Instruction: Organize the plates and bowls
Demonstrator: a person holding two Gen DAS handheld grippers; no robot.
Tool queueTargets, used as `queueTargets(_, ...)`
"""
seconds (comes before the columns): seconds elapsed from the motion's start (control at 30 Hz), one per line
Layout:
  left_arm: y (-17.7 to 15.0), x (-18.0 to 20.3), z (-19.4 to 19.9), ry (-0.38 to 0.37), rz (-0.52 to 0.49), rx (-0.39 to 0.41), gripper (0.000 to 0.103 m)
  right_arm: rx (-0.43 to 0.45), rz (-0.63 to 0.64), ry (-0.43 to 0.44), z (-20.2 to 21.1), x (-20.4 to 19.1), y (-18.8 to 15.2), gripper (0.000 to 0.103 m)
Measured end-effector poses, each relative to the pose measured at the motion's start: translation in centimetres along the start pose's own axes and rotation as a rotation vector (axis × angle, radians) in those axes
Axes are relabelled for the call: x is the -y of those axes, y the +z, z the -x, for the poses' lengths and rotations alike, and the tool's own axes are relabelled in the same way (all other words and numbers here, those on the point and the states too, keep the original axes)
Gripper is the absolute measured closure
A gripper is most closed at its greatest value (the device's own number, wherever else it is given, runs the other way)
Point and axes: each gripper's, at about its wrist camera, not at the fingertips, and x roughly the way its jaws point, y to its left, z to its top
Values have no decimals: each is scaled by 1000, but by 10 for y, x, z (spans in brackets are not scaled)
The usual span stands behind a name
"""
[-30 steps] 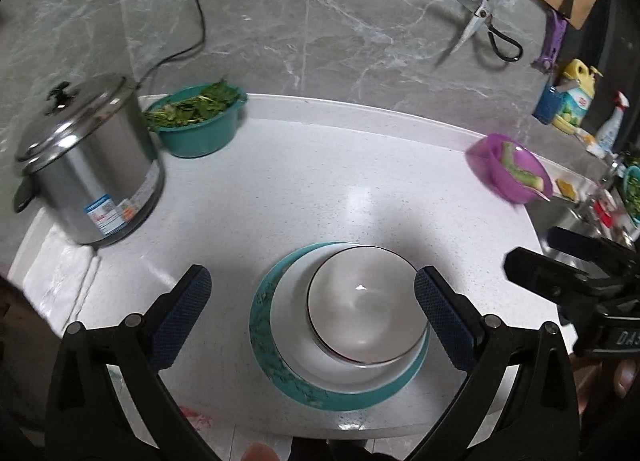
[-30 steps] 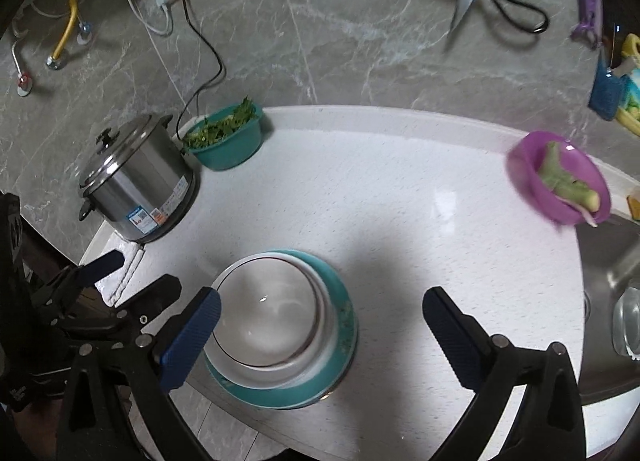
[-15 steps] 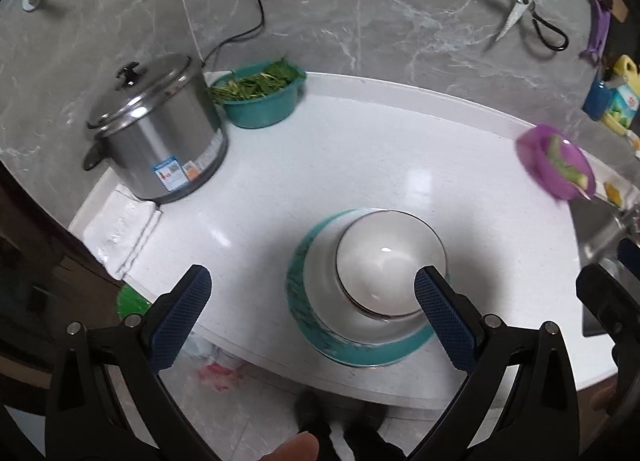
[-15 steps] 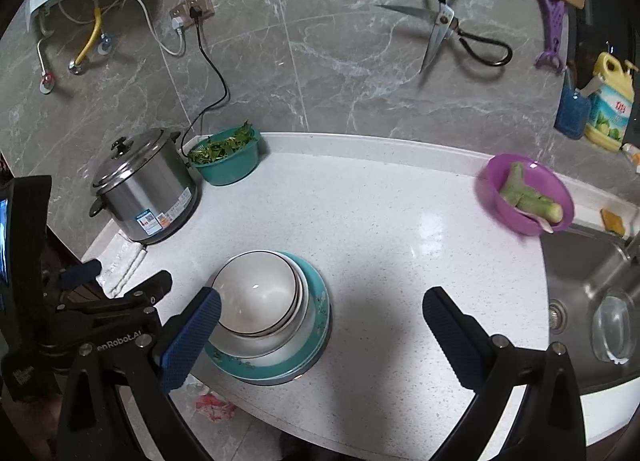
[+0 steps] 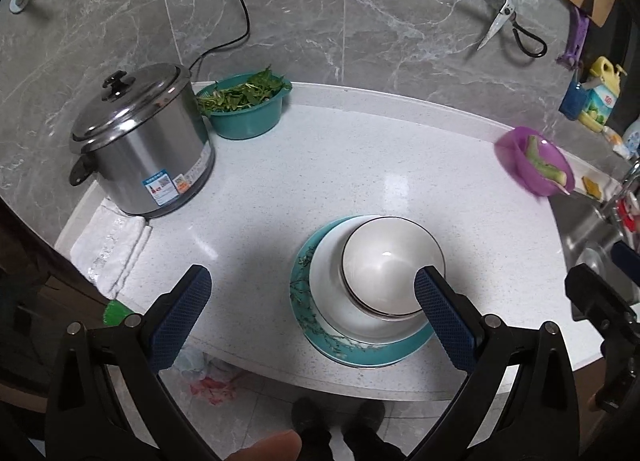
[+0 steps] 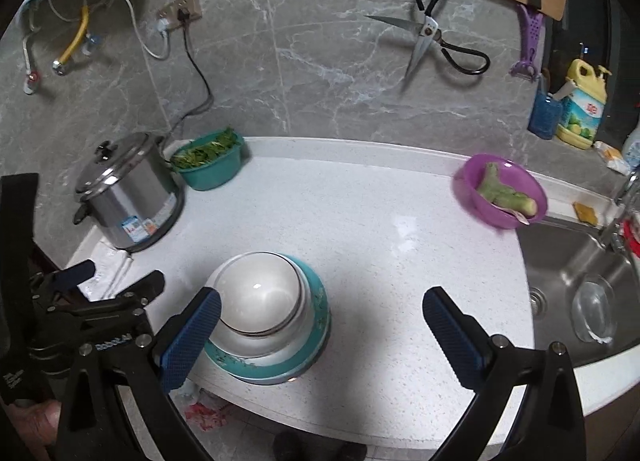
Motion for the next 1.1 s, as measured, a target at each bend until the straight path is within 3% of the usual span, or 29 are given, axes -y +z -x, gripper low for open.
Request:
queueTargets(0.2,3,-10,-1,-31,6,5,0,-12,-5,-12,-1,-8,0,0)
queueTargets(1.1,3,4,-5,-32,-9,-7,0,-31,-48,-38,-7,-5,0,0)
